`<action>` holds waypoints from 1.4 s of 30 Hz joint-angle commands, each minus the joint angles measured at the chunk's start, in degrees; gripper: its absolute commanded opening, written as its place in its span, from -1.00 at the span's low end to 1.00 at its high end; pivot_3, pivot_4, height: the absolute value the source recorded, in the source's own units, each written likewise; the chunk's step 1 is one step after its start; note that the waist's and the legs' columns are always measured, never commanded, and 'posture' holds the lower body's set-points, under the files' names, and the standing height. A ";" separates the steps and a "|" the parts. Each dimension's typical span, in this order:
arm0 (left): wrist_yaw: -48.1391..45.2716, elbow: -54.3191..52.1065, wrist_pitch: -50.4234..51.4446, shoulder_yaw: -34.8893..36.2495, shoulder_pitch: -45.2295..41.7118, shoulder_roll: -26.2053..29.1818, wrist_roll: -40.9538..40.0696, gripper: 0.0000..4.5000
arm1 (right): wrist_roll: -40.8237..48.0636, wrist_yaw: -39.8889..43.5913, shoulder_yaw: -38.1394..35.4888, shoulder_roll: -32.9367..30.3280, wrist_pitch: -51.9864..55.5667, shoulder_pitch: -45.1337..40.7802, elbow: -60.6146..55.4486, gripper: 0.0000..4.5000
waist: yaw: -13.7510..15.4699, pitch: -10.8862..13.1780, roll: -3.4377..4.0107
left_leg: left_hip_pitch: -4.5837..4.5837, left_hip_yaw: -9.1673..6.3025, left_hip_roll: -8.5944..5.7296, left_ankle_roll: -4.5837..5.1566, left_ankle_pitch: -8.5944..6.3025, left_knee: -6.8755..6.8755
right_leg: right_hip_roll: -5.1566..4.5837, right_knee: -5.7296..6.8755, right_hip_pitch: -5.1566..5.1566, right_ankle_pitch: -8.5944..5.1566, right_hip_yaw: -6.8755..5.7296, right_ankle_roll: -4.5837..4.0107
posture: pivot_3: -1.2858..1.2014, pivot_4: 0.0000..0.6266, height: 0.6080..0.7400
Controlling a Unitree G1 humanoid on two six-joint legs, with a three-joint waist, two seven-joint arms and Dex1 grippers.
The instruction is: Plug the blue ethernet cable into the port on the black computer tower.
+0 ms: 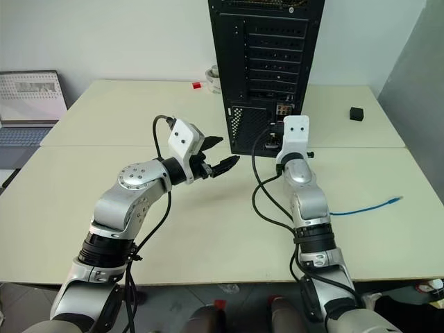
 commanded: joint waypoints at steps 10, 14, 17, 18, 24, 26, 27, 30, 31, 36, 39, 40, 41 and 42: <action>-0.42 -2.30 -0.31 0.81 -0.32 0.03 0.70 0.67 | -0.44 -1.09 -0.66 0.15 -1.61 -2.71 0.05 -1.00 | 0.00 0.00 0.00 | -0.02 0.03 0.00 0.00 0.00 -0.01 | 0.00 -0.01 -0.03 0.00 0.04 0.00 | 0.03 -0.52 1.00; -1.21 -1.92 0.16 0.63 -0.85 0.41 0.61 0.67 | -0.84 -1.58 -0.28 0.28 -1.31 -2.99 0.47 -1.00 | 0.00 0.00 0.00 | -0.02 0.03 0.00 0.00 0.00 -0.01 | 0.00 0.00 -0.03 0.00 0.04 0.00 | 0.03 -0.52 1.00; -3.19 -1.47 1.16 0.23 -1.73 0.95 -0.02 0.67 | -1.64 -2.29 0.10 0.25 -1.41 -3.87 1.68 -1.00 | -0.01 0.00 0.00 | -0.02 0.04 0.00 0.00 0.00 -0.01 | 0.00 0.00 -0.03 0.00 0.05 0.00 | 0.03 -0.52 1.00; -3.88 -1.34 1.49 0.10 -2.06 1.16 -0.14 0.67 | -1.87 -2.54 0.24 0.29 -1.44 -4.27 2.17 -1.00 | -0.02 0.00 0.00 | -0.01 0.04 0.00 0.00 0.00 -0.01 | 0.00 0.00 -0.03 0.00 0.05 0.00 | 0.03 -0.52 1.00; -5.52 0.11 1.92 0.03 -3.84 1.16 0.50 0.67 | -3.06 -3.51 0.77 0.72 -1.90 -6.24 4.90 -1.00 | -0.72 0.00 0.00 | 0.02 0.04 0.00 0.00 0.00 0.01 | 0.02 0.04 -0.02 0.01 0.05 0.01 | 0.03 -0.52 1.00; -5.78 0.87 1.37 -0.03 -4.39 1.10 1.00 0.67 | -3.43 -3.67 1.21 0.82 -2.07 -6.94 5.98 -1.00 | -1.09 0.00 0.00 | 0.03 0.04 0.00 0.00 0.00 0.01 | 0.03 0.05 0.00 0.01 0.05 0.01 | 0.03 -0.52 1.00; -5.82 1.15 1.22 -0.05 -4.55 0.98 1.15 0.67 | -3.59 -3.64 1.37 0.78 -2.22 -7.16 6.41 -1.00 | -1.29 0.00 0.00 | 0.05 0.04 0.01 0.00 0.00 0.01 | 0.03 0.06 0.00 0.01 0.06 0.01 | 0.03 -0.52 1.00; -5.99 1.52 0.79 -0.17 -4.74 0.86 1.65 0.67 | -4.04 -3.72 1.77 0.75 -2.64 -7.78 7.52 -1.00 | -1.58 0.00 0.00 | 0.10 0.06 0.03 -0.01 0.01 0.01 | 0.07 0.13 0.00 0.01 0.10 0.00 | 0.03 -0.52 1.00; -6.07 1.58 0.68 -0.15 -4.77 0.82 1.83 0.67 | -4.15 -3.80 1.87 0.77 -2.72 -7.97 7.86 -1.00 | -1.63 0.00 0.00 | 0.10 0.06 0.03 -0.01 0.01 0.01 | 0.07 0.14 0.00 0.01 0.10 0.00 | 0.03 -0.52 1.00; -6.04 1.82 0.10 -0.14 -4.60 0.59 2.74 0.67 | -4.76 -4.66 1.93 0.93 -3.32 -8.45 9.34 -1.00 | -1.76 0.00 0.00 | 0.15 0.09 0.03 -0.01 0.01 0.03 | 0.07 0.24 0.00 0.01 0.15 0.00 | 0.03 -0.52 1.00; -5.96 1.98 -0.28 -0.05 -4.28 0.69 3.30 0.67 | -4.67 -5.69 1.29 1.16 -3.48 -8.27 9.83 -1.00 | -1.77 0.00 0.00 | 0.19 0.11 0.02 -0.02 0.02 0.03 | 0.07 0.33 0.00 0.01 0.18 0.00 | 0.03 -0.52 1.00; -5.85 1.93 -0.27 0.04 -4.15 0.71 3.43 0.67 | -4.56 -6.04 1.02 1.17 -3.45 -8.05 9.69 -1.00 | -1.77 0.00 0.00 | 0.20 0.11 0.02 -0.02 0.02 0.03 | 0.07 0.33 0.00 0.01 0.18 0.00 | 0.03 -0.52 1.00; -5.75 1.90 -0.26 0.16 -4.04 0.74 3.56 0.67 | -4.49 -6.32 0.84 1.17 -3.43 -7.86 9.50 -1.00 | -1.77 0.00 0.00 | 0.19 0.11 0.02 -0.02 0.02 0.04 | 0.07 0.34 0.00 0.01 0.18 0.00 | 0.03 -0.52 1.00; -5.61 1.80 -0.20 0.36 -3.85 0.80 3.66 0.67 | -4.38 -6.58 0.64 1.20 -3.38 -7.54 9.05 -1.00 | -1.77 0.00 0.00 | 0.19 0.11 0.01 -0.02 0.02 0.04 | 0.07 0.35 0.00 0.01 0.18 0.00 | 0.03 -0.52 1.00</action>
